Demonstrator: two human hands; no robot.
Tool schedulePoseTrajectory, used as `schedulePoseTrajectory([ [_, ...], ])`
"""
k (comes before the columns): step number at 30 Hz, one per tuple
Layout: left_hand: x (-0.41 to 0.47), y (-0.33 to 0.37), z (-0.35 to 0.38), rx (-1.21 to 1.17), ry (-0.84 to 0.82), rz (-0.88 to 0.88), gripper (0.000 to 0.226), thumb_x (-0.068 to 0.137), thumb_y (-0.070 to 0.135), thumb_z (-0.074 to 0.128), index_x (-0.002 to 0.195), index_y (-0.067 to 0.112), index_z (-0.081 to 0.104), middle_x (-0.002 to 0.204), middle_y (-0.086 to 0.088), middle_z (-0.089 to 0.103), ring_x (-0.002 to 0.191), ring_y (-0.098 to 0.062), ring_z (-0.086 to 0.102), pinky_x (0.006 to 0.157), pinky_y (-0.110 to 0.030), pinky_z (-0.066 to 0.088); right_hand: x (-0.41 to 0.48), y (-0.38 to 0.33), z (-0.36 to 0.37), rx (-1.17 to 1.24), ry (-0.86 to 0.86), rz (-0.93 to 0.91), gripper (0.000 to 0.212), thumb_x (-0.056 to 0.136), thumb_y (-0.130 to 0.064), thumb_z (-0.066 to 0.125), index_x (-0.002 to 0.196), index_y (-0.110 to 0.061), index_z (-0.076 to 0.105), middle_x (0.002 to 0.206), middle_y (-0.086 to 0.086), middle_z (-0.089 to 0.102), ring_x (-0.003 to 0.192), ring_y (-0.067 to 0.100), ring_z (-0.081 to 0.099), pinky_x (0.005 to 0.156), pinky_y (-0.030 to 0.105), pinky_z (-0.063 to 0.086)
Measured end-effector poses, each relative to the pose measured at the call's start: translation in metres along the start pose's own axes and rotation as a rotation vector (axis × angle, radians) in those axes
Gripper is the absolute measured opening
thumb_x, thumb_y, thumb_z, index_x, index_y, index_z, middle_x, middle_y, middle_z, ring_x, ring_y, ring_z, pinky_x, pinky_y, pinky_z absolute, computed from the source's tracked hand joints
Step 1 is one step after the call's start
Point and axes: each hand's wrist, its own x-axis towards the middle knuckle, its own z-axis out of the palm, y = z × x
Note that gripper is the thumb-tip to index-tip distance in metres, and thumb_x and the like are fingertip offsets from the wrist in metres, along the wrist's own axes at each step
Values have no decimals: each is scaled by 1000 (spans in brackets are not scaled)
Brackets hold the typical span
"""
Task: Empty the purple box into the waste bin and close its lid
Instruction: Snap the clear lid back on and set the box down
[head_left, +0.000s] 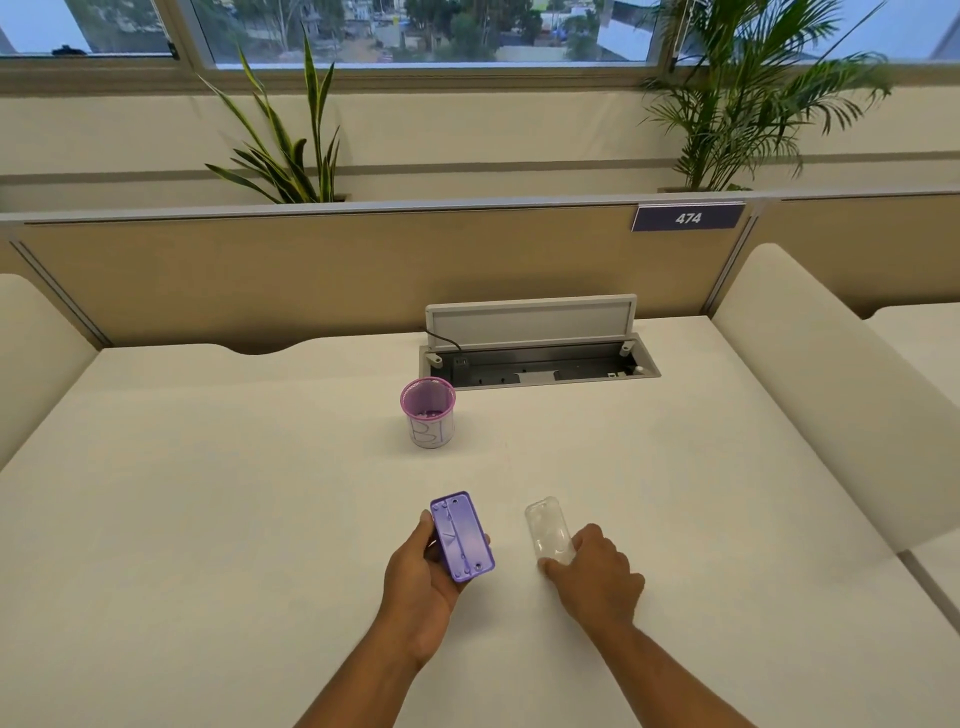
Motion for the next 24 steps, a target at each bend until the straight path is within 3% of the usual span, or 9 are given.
schedulePoseTrajectory([
  [4,-3,-2,-2,-4,-12,-10,46,107,36,54,131,0,70,126,-27,69,113,-47,66,108,-60,50,-2,2,3,138,13,8,9,89,-35,57,92,-27,54,83,-12,64,87,20,62,80,37,34],
  [7,-7,-3,-3,-13,-22,-10,47,107,35,54,134,0,68,124,-28,69,112,-46,66,109,-61,49,-3,5,3,305,51,3,12,94,-32,57,86,-24,59,78,-10,65,78,20,62,79,39,42],
  [9,-9,-4,-5,-22,-34,-19,46,108,35,53,133,1,69,134,-34,67,112,-47,66,108,-60,50,-7,4,-2,522,64,-17,20,98,-30,56,81,-20,61,75,-2,67,73,26,64,72,44,53],
  [11,-12,-6,-5,-31,-52,-30,45,108,34,52,133,1,69,141,-34,63,111,-48,68,102,-57,55,-13,2,-9,726,69,-23,24,99,-28,57,79,-18,65,75,3,71,72,28,69,61,39,56],
  [14,-16,-7,-2,-39,-87,-40,45,108,34,52,132,1,69,138,-34,65,104,-47,72,84,-48,65,-20,-3,-18,922,47,-52,18,100,-27,62,86,-21,73,79,0,76,74,19,75,69,36,61],
  [17,-18,-9,2,-42,-117,-55,44,108,34,52,131,1,71,135,-33,67,100,-44,74,81,-46,66,-26,-8,-27,927,87,-169,14,101,-26,62,97,-23,75,90,-5,76,83,17,74,76,32,60],
  [21,-19,-13,7,-30,-140,-64,44,108,34,52,132,2,71,134,-32,70,102,-43,75,88,-48,64,-40,-19,-39,717,246,-502,23,98,-7,63,115,-17,77,115,-10,75,107,-4,66,90,7,47],
  [24,-18,-16,10,-21,-143,-70,44,109,34,51,133,3,70,134,-32,70,105,-45,74,101,-55,58,-51,-26,-41,621,276,-693,33,97,-2,64,128,-12,71,128,-9,69,119,-8,60,102,10,44],
])
